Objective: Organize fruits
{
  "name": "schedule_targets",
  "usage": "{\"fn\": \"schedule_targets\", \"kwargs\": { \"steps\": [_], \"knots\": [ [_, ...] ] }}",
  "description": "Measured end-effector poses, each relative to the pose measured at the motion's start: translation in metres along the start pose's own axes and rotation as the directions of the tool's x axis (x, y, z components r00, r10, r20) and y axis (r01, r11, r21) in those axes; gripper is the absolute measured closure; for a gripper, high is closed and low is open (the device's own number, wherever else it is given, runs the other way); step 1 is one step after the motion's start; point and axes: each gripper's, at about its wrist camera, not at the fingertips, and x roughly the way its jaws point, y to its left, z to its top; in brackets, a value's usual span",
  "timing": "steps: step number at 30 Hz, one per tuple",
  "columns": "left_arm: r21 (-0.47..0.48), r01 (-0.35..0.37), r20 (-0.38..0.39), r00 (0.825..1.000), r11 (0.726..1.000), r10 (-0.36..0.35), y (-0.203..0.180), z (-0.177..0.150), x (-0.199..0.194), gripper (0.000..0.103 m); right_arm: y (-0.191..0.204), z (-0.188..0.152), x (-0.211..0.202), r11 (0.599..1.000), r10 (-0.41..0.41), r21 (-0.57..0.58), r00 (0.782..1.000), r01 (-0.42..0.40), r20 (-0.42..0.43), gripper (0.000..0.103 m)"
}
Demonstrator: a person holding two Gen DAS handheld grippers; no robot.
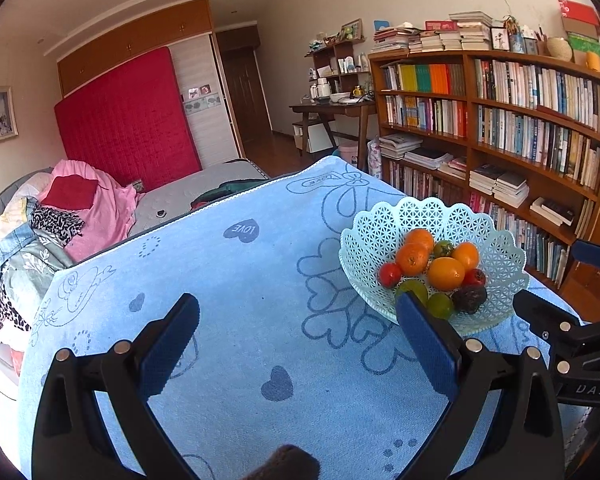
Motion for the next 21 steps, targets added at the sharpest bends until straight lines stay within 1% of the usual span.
{"fn": "schedule_targets", "kwargs": {
  "steps": [21],
  "knots": [
    [0.020,0.009,-0.009,1.000,1.000,-0.008,-0.0067,-0.0024,0.0050,0.005,-0.0072,-0.0045,0.0097,1.000,0.015,0.019,1.000,-0.014,-0.027,0.003]
  ]
}}
